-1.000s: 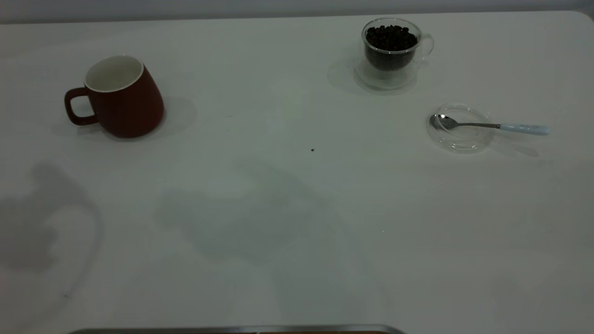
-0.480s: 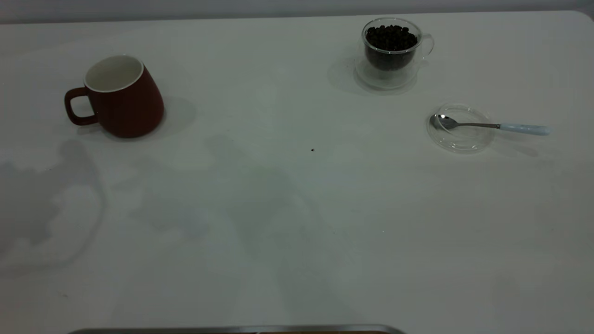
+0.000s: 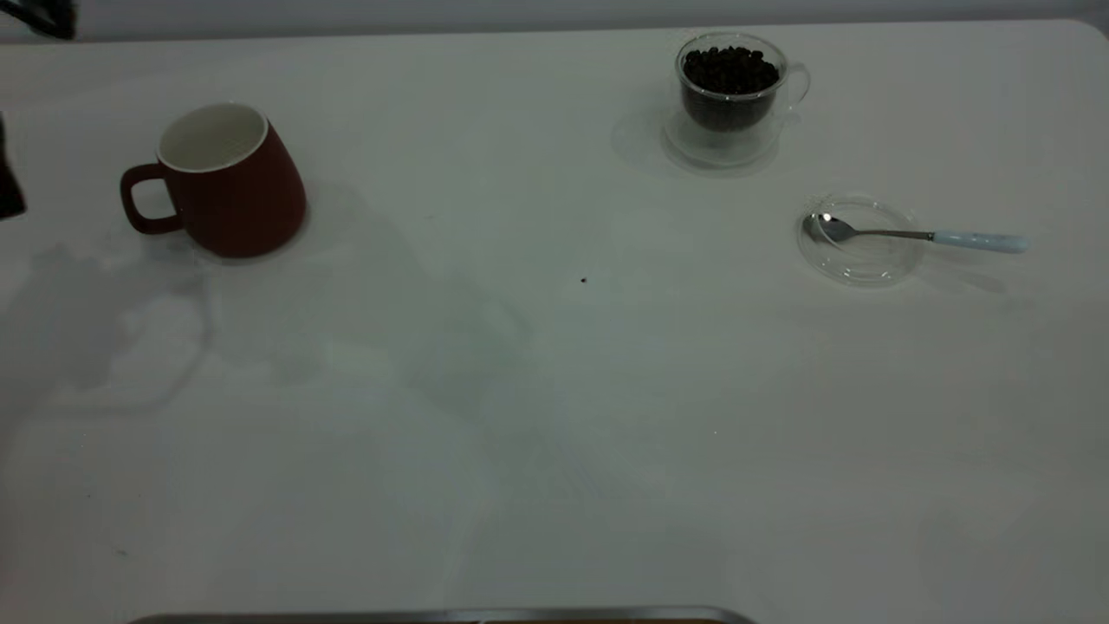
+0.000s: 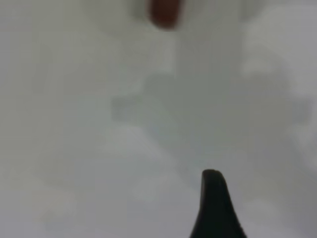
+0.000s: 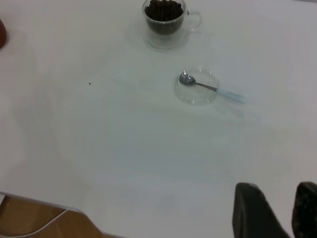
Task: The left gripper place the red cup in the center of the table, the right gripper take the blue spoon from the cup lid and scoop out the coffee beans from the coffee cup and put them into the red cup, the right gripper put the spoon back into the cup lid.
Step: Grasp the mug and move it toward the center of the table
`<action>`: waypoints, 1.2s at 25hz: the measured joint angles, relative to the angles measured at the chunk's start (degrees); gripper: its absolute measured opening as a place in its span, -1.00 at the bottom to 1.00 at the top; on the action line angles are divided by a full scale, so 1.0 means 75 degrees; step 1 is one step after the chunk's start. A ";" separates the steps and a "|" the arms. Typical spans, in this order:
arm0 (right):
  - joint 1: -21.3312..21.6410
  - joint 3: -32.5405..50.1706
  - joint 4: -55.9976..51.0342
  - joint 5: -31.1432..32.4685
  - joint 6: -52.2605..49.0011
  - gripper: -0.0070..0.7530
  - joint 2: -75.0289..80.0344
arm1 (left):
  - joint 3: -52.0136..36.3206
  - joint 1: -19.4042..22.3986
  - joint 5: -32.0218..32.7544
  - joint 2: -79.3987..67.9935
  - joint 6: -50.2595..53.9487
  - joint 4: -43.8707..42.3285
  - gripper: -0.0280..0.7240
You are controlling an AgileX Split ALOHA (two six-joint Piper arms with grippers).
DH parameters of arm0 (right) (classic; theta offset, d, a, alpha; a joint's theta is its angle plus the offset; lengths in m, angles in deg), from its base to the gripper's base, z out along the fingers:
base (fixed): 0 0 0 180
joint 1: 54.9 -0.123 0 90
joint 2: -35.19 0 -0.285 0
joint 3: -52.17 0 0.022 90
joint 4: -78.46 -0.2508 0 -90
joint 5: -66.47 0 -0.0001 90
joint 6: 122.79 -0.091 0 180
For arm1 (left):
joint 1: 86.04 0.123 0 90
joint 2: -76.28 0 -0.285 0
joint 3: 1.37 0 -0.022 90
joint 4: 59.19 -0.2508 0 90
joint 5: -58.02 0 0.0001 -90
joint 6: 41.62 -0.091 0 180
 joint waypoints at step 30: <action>0.0000 0.0000 0.0000 -0.0007 0.0000 -0.35 0.0000 | 0.2889 -0.1928 -0.0839 -0.2658 -0.1112 -0.0085 0.61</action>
